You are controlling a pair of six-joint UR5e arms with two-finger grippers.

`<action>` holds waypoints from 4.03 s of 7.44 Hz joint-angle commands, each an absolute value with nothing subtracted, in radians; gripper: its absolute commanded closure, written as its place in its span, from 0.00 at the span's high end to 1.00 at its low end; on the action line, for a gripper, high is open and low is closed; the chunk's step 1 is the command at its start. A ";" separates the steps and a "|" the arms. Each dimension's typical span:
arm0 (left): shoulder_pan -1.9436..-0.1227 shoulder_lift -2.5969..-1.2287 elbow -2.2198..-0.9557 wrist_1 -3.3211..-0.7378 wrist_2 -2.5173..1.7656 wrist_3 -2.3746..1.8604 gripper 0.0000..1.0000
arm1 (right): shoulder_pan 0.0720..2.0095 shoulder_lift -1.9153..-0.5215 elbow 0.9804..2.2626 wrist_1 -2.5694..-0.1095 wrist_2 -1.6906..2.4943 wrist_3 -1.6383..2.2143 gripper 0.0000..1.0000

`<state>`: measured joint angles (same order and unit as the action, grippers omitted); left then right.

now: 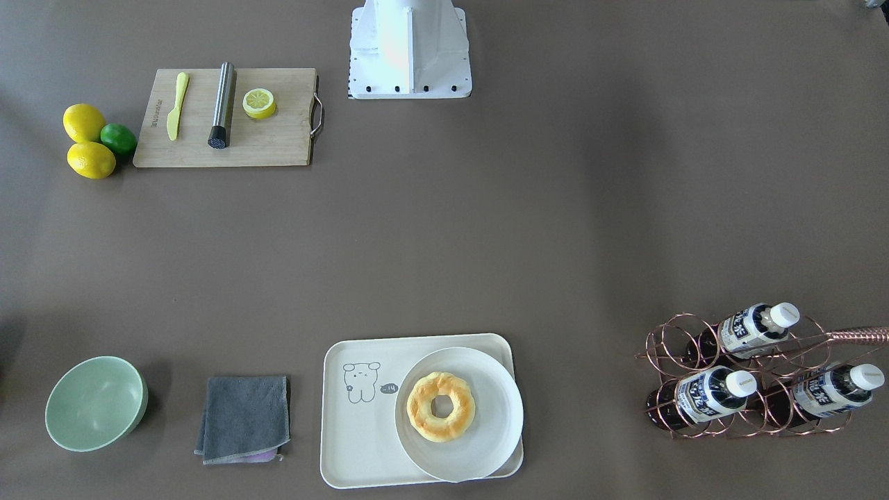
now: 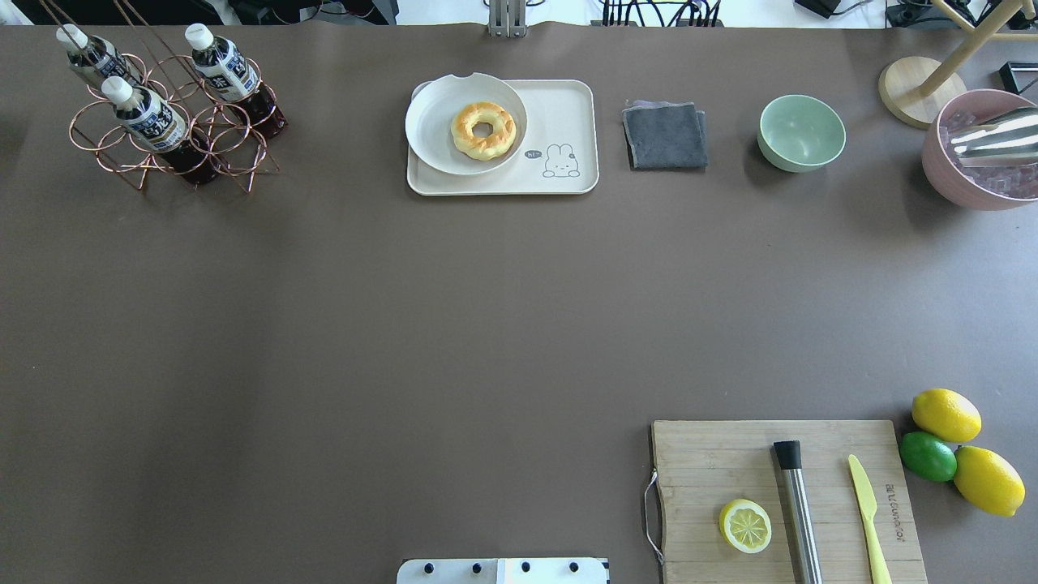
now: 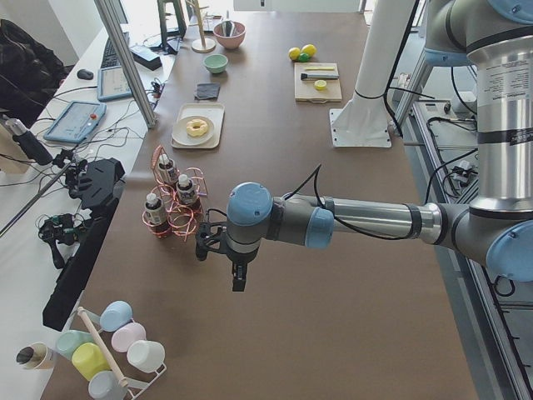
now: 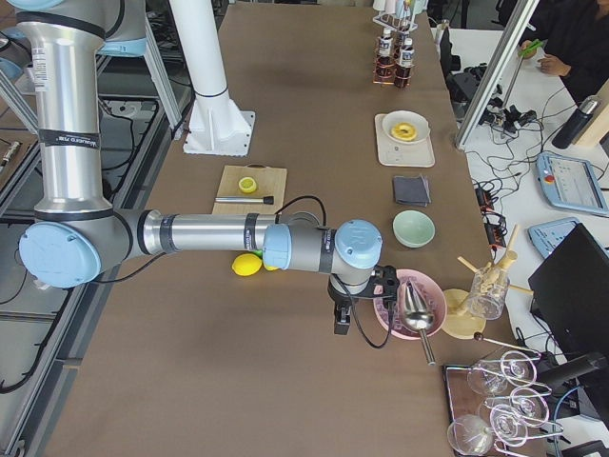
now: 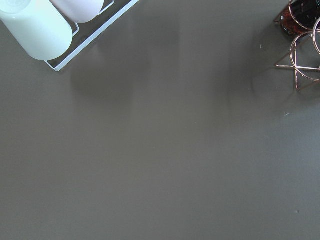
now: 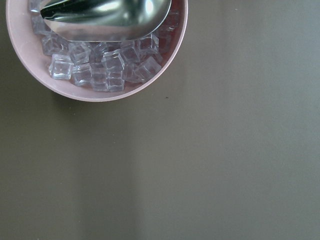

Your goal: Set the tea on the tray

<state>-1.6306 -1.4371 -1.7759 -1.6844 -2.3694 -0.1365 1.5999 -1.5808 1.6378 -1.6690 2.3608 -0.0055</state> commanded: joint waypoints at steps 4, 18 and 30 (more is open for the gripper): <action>-1.631 -1.436 -1.778 -1.686 -2.368 -0.135 0.97 | 1.598 -1.580 1.632 -1.671 2.361 -0.003 1.00; -1.428 -1.589 -1.841 -1.710 -2.367 -0.147 0.97 | 1.598 -1.580 1.635 -1.671 2.361 0.005 1.00; -1.143 -1.870 -1.709 -1.942 -1.979 -0.580 0.97 | 1.605 -1.589 1.609 -1.672 2.353 0.009 1.00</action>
<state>-1.1557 -1.8594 -1.7437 -1.9408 -2.0050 -0.5744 1.6037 -1.5908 1.6097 -1.6720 2.3517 0.0062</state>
